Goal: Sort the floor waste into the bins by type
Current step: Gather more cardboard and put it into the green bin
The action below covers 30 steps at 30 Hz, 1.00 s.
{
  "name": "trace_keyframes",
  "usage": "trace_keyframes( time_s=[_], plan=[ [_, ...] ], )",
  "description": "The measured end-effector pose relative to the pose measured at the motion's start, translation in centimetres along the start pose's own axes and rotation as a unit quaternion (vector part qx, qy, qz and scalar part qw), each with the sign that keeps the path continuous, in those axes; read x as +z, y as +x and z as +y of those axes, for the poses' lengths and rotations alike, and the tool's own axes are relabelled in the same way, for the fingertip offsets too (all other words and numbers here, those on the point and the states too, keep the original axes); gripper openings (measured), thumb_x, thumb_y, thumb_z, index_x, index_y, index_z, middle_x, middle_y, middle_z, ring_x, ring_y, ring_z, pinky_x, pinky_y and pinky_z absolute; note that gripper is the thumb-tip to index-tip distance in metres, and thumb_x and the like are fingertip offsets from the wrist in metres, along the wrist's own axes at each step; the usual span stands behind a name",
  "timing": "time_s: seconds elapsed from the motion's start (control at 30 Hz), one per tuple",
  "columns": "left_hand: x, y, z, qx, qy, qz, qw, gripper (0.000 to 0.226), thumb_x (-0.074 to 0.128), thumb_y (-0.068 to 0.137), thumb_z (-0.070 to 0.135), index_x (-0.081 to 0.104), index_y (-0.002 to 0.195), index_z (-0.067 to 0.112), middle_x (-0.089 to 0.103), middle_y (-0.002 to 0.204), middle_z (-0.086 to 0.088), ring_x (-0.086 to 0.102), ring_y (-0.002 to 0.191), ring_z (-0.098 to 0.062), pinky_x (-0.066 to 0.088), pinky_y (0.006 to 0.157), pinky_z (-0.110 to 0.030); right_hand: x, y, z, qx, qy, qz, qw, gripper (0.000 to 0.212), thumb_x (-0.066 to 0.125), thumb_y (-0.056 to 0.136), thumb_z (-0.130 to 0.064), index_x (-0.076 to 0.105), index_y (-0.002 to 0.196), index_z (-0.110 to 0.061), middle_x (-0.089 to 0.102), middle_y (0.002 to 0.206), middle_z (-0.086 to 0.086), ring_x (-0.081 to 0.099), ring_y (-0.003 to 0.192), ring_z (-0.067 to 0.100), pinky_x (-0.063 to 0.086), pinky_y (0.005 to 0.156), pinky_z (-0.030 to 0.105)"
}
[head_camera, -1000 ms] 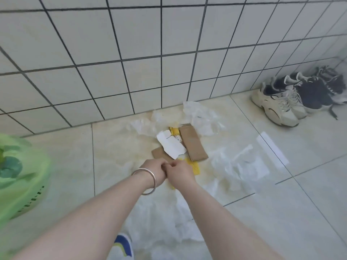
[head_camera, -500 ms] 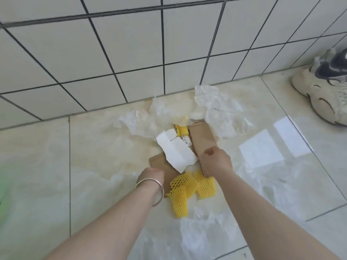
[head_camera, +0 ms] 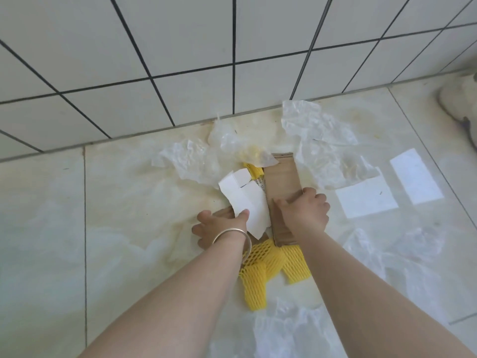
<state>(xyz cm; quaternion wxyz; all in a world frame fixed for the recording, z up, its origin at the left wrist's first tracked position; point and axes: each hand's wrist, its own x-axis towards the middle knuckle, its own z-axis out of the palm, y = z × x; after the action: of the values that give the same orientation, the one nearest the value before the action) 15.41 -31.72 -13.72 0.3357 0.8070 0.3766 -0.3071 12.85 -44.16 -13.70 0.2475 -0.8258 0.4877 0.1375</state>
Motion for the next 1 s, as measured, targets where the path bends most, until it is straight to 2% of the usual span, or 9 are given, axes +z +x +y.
trace_keyframes(
  time_s=[0.17, 0.33, 0.43, 0.5, 0.6, 0.77, 0.83, 0.9, 1.0],
  plan=[
    [0.9, 0.5, 0.4, 0.022, 0.029, 0.001, 0.999, 0.071, 0.073, 0.072, 0.037, 0.035, 0.129, 0.018, 0.046, 0.131, -0.010, 0.049, 0.118, -0.034, 0.043, 0.092, -0.036, 0.3, 0.5, -1.0, 0.026, 0.053, -0.017, 0.998, 0.077, 0.072, 0.073, -0.050, 0.040, 0.128, -0.005, 0.045, 0.130, 0.012, 0.042, 0.124, 0.032, 0.039, 0.098, 0.041],
    [0.2, 1.4, 0.3, 0.038, 0.049, -0.022, 0.998, 0.063, 0.069, 0.075, 0.038, 0.049, 0.130, 0.014, 0.059, 0.126, -0.007, 0.055, 0.118, -0.029, 0.044, 0.092, -0.033, -0.1, 1.7, -1.4, 0.076, 0.105, -0.083, 0.988, 0.084, 0.079, 0.066, -0.049, 0.043, 0.128, -0.004, 0.047, 0.131, 0.011, 0.044, 0.124, 0.031, 0.045, 0.097, 0.041],
    [-0.3, 1.4, 0.8, 0.024, 0.021, -0.050, 0.998, 0.056, 0.074, 0.073, 0.036, 0.059, 0.121, 0.011, 0.064, 0.120, -0.007, 0.059, 0.112, -0.028, 0.045, 0.091, -0.031, -0.6, 2.1, -1.7, 0.106, 0.172, -0.114, 0.973, 0.082, 0.083, 0.064, -0.040, 0.046, 0.127, -0.005, 0.053, 0.127, 0.011, 0.054, 0.115, 0.032, 0.050, 0.086, 0.037],
    [-0.6, 1.4, 1.1, 0.018, -0.015, -0.081, 0.996, 0.050, 0.076, 0.071, 0.032, 0.064, 0.112, 0.008, 0.067, 0.113, -0.010, 0.063, 0.105, -0.029, 0.050, 0.093, -0.033, -1.2, 2.1, -1.7, 0.104, 0.229, -0.111, 0.962, 0.070, 0.081, 0.070, -0.030, 0.046, 0.125, -0.005, 0.057, 0.122, 0.011, 0.058, 0.110, 0.031, 0.049, 0.079, 0.035],
    [-1.4, 1.4, 1.3, 0.025, -0.046, -0.108, 0.993, 0.047, 0.075, 0.071, 0.028, 0.065, 0.111, 0.006, 0.067, 0.112, -0.012, 0.063, 0.103, -0.030, 0.051, 0.093, -0.038, -2.2, 1.8, -0.9, 0.094, 0.273, -0.099, 0.952, 0.059, 0.076, 0.076, -0.025, 0.047, 0.125, -0.010, 0.060, 0.121, 0.009, 0.059, 0.107, 0.030, 0.050, 0.084, 0.039],
    [-3.7, 1.5, 0.8, 0.036, -0.094, -0.098, 0.990, 0.041, 0.073, 0.073, 0.028, 0.066, 0.107, 0.006, 0.068, 0.105, -0.011, 0.065, 0.096, -0.031, 0.052, 0.088, -0.036, -4.3, 0.7, 0.8, 0.095, 0.313, -0.068, 0.942, 0.064, 0.075, 0.076, -0.020, 0.045, 0.132, -0.015, 0.060, 0.122, 0.005, 0.059, 0.109, 0.030, 0.050, 0.093, 0.044],
    [-4.6, 1.1, 0.3, 0.048, -0.127, -0.097, 0.986, 0.023, 0.072, 0.076, 0.026, 0.067, 0.092, 0.010, 0.066, 0.088, -0.006, 0.061, 0.086, -0.028, 0.047, 0.078, -0.031, -5.4, 0.0, 1.6, 0.085, 0.313, -0.054, 0.944, 0.064, 0.075, 0.076, -0.020, 0.045, 0.132, -0.016, 0.060, 0.118, 0.004, 0.059, 0.109, 0.030, 0.050, 0.094, 0.046],
    [-5.4, 0.4, 0.0, 0.075, -0.155, -0.083, 0.981, 0.011, 0.070, 0.078, 0.024, 0.062, 0.078, 0.016, 0.061, 0.076, 0.000, 0.057, 0.080, -0.026, 0.042, 0.073, -0.028, -6.4, -0.5, 2.3, 0.067, 0.303, -0.036, 0.950, 0.050, 0.071, 0.078, -0.020, 0.052, 0.124, -0.015, 0.063, 0.113, 0.004, 0.061, 0.107, 0.031, 0.050, 0.093, 0.046],
    [-6.6, -0.7, -0.4, 0.113, -0.199, -0.041, 0.973, 0.010, 0.069, 0.078, 0.023, 0.067, 0.087, 0.019, 0.066, 0.083, -0.002, 0.060, 0.077, -0.025, 0.044, 0.072, -0.027, -8.1, -1.8, 2.7, 0.048, 0.339, -0.006, 0.940, 0.020, 0.064, 0.084, -0.022, 0.060, 0.103, -0.019, 0.065, 0.098, 0.002, 0.063, 0.100, 0.030, 0.051, 0.092, 0.046]
  ],
)
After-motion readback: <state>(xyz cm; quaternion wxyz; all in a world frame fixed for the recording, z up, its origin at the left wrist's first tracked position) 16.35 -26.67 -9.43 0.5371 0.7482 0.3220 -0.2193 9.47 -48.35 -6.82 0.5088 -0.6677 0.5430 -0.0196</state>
